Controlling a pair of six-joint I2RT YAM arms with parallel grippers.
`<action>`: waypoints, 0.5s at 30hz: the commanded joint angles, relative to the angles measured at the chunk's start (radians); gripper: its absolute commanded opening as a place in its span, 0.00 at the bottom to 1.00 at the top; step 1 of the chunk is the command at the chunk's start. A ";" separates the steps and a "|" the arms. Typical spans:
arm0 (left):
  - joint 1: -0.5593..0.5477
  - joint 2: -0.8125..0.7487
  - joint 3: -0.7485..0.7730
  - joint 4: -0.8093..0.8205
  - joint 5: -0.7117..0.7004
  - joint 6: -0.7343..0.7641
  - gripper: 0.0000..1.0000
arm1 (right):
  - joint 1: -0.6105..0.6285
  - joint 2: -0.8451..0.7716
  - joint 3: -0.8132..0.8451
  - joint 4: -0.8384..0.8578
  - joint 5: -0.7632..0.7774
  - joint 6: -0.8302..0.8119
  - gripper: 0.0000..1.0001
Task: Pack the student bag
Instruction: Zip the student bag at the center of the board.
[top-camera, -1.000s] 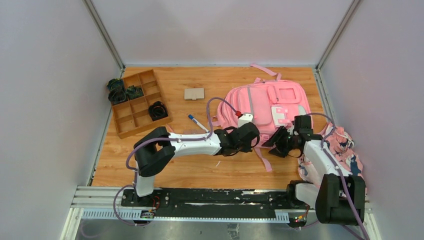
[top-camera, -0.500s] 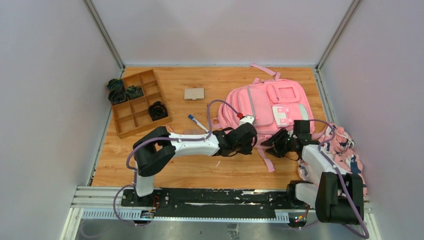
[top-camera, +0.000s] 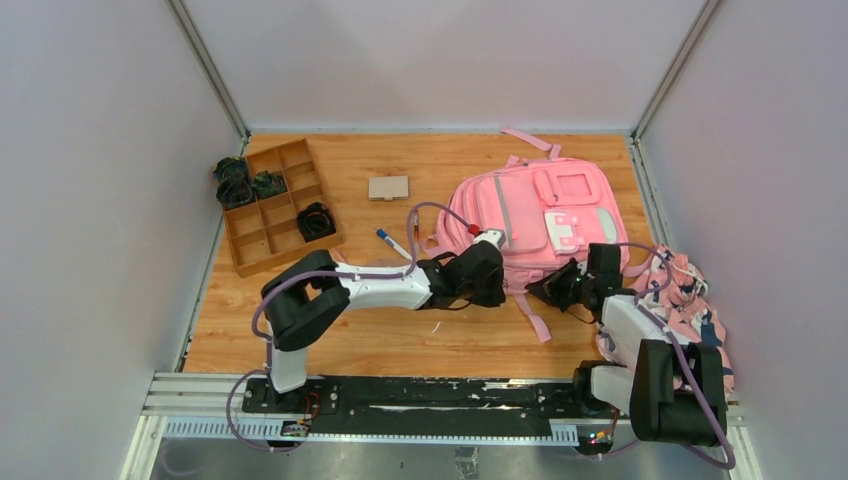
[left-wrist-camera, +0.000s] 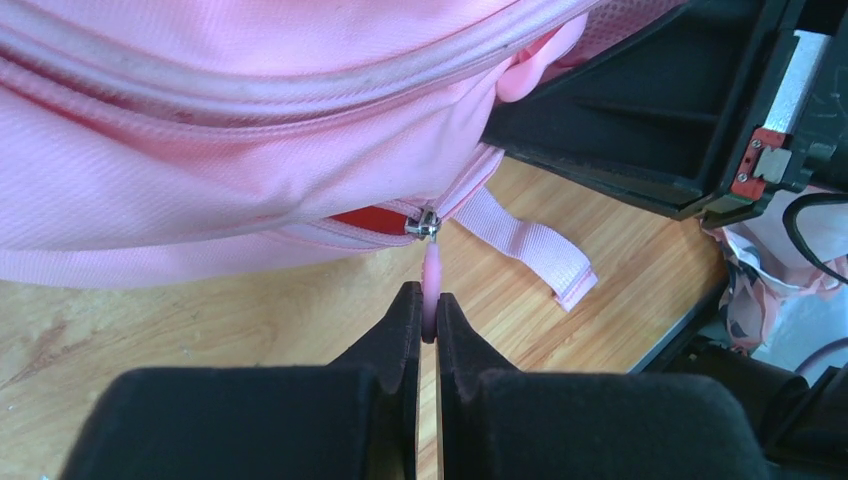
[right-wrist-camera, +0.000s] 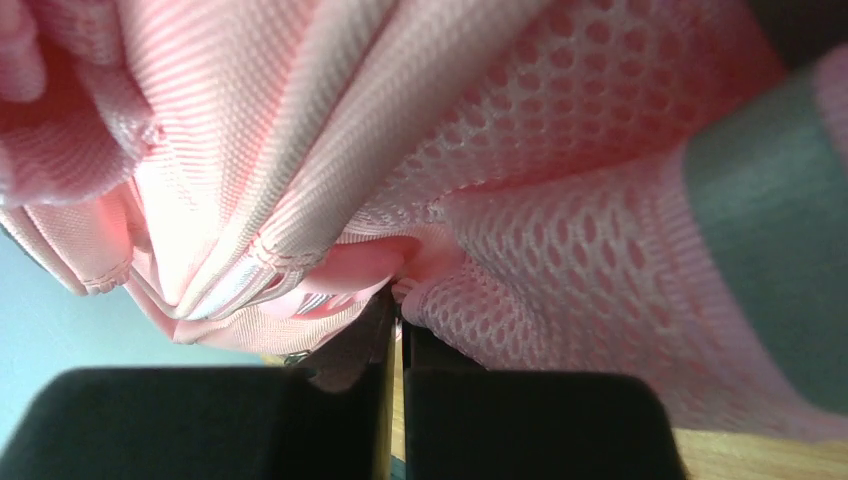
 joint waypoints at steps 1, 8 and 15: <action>0.027 -0.098 -0.059 0.099 0.067 -0.026 0.00 | -0.021 0.026 0.026 0.043 0.037 -0.004 0.00; 0.127 -0.223 -0.220 0.165 0.138 -0.048 0.00 | -0.087 -0.013 0.027 -0.073 0.104 -0.068 0.00; 0.249 -0.278 -0.286 0.183 0.233 -0.030 0.00 | -0.155 -0.018 0.026 -0.117 0.112 -0.148 0.00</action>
